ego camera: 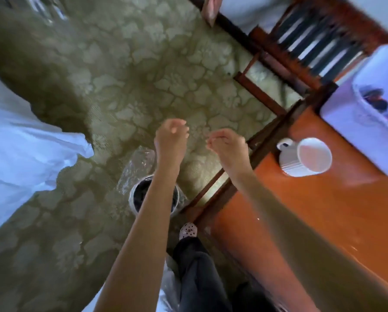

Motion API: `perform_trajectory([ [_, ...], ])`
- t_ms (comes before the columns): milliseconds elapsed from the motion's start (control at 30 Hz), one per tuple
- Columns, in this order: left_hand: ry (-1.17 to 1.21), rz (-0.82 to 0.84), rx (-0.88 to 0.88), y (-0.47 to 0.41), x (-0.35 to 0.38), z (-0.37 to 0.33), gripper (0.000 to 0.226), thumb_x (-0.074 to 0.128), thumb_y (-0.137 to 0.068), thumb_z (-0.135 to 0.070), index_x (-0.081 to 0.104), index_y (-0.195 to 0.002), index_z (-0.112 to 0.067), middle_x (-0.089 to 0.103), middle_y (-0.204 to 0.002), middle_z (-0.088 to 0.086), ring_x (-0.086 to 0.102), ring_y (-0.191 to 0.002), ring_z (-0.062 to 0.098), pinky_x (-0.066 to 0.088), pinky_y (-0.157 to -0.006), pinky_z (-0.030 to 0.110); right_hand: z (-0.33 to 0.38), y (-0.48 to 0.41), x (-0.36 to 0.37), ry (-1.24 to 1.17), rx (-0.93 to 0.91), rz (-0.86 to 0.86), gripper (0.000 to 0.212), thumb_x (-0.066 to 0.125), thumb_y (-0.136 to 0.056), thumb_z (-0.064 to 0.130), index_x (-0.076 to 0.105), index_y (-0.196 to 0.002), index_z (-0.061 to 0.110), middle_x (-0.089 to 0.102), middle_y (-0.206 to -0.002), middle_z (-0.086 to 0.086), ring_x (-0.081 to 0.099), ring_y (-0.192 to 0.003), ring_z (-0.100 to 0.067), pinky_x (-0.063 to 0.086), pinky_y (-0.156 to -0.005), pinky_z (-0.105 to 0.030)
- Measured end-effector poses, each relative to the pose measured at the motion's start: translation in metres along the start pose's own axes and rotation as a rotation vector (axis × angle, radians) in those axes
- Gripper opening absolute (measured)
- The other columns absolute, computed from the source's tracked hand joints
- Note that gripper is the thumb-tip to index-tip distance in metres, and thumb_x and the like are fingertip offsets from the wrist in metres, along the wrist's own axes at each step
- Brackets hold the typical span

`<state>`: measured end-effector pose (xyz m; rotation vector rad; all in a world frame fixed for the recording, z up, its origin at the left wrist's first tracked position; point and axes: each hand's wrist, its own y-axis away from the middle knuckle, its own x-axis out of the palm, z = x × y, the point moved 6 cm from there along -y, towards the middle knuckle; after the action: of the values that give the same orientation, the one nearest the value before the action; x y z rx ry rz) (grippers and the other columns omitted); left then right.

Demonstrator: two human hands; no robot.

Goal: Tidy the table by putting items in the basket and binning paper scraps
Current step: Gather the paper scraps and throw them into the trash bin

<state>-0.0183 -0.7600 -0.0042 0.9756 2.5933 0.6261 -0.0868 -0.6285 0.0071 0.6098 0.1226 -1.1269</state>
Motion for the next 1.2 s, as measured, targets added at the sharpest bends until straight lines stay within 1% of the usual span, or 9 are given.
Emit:
perform_trajectory([
  [67,-0.02,0.057,0.101,0.038,0.024,-0.032,0.018,0.046,-0.088,-0.008,0.056,-0.088,-0.023,0.065,-0.096,0.003,0.064,-0.09,0.019,0.052,-0.09,0.039,0.011,0.027,-0.057,-0.09,-0.036,-0.082,0.028,0.047,-0.083,-0.005,0.063,-0.074,0.017,0.063,-0.071,0.0,0.066,-0.071,-0.014,0.053,-0.08,-0.033],
  [167,-0.06,0.199,0.203,0.107,0.075,-0.058,0.016,0.047,-0.084,-0.011,0.058,-0.091,-0.019,0.066,-0.091,0.001,0.066,-0.094,0.021,0.053,-0.09,0.038,0.01,0.083,-0.154,-0.16,-0.06,-0.261,0.02,0.048,-0.087,-0.005,0.063,-0.083,0.007,0.062,-0.076,-0.007,0.062,-0.061,-0.007,0.05,-0.067,-0.02],
  [300,-0.153,0.373,0.31,0.185,0.149,-0.059,0.017,0.048,-0.086,-0.005,0.062,-0.091,-0.014,0.068,-0.103,0.011,0.066,-0.097,0.026,0.055,-0.087,0.036,-0.025,0.149,-0.25,-0.14,-0.069,-0.46,0.024,0.051,-0.087,0.0,0.06,-0.079,0.021,0.066,-0.077,-0.007,0.065,-0.072,-0.022,0.053,-0.079,-0.039],
  [400,-0.236,0.511,0.375,0.248,0.207,-0.045,0.017,0.049,-0.088,-0.002,0.063,-0.088,-0.012,0.065,-0.091,0.004,0.065,-0.081,0.02,0.053,-0.076,0.027,-0.071,0.198,-0.316,-0.206,-0.021,-0.611,0.031,0.052,-0.087,0.0,0.059,-0.073,0.026,0.067,-0.075,-0.008,0.065,-0.073,-0.023,0.054,-0.082,-0.042],
  [533,-0.396,0.671,0.404,0.339,0.287,-0.012,0.017,0.046,-0.092,-0.004,0.06,-0.093,-0.014,0.066,-0.092,0.004,0.065,-0.088,0.02,0.051,-0.085,0.032,-0.136,0.257,-0.402,-0.268,0.034,-0.76,0.035,0.05,-0.085,-0.001,0.057,-0.069,0.029,0.064,-0.069,0.001,0.064,-0.07,-0.021,0.054,-0.082,-0.041],
  [767,-0.439,0.775,0.288,0.478,0.412,0.064,0.03,0.046,-0.089,-0.004,0.06,-0.073,-0.025,0.067,-0.087,0.005,0.065,-0.082,0.024,0.053,-0.09,0.04,-0.24,0.335,-0.543,-0.221,0.141,-0.796,0.025,0.048,-0.086,0.002,0.059,-0.072,0.021,0.067,-0.077,-0.006,0.068,-0.083,-0.032,0.054,-0.078,-0.045],
  [900,-0.542,0.807,0.287,0.531,0.457,0.096,0.031,0.047,-0.089,-0.008,0.06,-0.072,-0.029,0.068,-0.091,0.004,0.068,-0.091,0.026,0.054,-0.091,0.043,-0.292,0.364,-0.592,-0.217,0.236,-0.79,0.021,0.051,-0.085,0.006,0.06,-0.073,0.02,0.068,-0.078,-0.006,0.068,-0.085,-0.033,0.055,-0.079,-0.045],
  [1033,-0.653,0.858,0.321,0.565,0.494,0.117,0.019,0.048,-0.089,-0.009,0.063,-0.084,-0.019,0.067,-0.093,0.004,0.067,-0.093,0.025,0.054,-0.09,0.039,-0.336,0.383,-0.611,-0.227,0.316,-0.776,0.015,0.051,-0.086,0.008,0.066,-0.088,0.01,0.068,-0.082,-0.007,0.067,-0.084,-0.031,0.054,-0.074,-0.037],
  [1200,-0.763,0.963,0.323,0.595,0.524,0.152,0.02,0.046,-0.092,-0.011,0.065,-0.099,-0.012,0.064,-0.095,0.003,0.063,-0.085,0.019,0.053,-0.087,0.034,-0.382,0.407,-0.619,-0.238,0.423,-0.816,0.013,0.053,-0.086,0.011,0.06,-0.083,0.02,0.072,-0.093,-0.013,0.067,-0.091,-0.03,0.051,-0.08,-0.035],
])
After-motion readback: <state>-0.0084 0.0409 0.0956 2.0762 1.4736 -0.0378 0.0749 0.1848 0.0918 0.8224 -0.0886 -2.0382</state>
